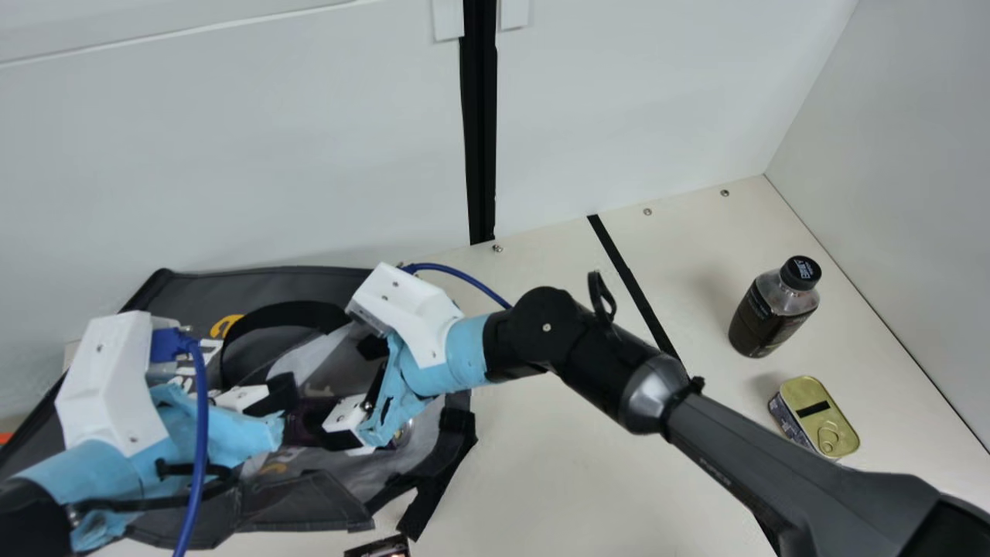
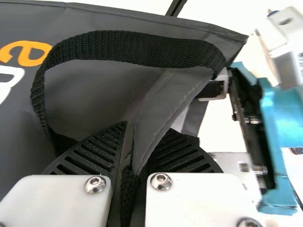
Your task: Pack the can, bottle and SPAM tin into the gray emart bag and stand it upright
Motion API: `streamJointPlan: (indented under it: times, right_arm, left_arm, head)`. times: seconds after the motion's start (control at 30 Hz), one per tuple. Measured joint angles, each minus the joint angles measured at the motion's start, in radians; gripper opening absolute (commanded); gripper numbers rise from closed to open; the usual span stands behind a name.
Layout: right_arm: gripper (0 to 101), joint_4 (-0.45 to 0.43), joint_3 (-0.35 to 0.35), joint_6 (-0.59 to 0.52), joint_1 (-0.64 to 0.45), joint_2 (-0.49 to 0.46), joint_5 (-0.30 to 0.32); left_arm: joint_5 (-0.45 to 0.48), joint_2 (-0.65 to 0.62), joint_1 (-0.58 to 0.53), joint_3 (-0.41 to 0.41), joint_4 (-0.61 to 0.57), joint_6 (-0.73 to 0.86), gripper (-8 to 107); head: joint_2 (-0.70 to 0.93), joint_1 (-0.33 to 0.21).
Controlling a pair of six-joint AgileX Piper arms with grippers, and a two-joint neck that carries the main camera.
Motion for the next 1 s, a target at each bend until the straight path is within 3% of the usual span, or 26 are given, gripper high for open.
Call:
streamJointPlan:
  times: [1.0]
  right_arm:
    - [95,0.020,0.082,-0.061,-0.167,-0.203,0.204]
  left_arm:
    - [0.000,0.000,0.000,0.000,0.000,0.000,-8]
  head:
    - [0.002,0.000]
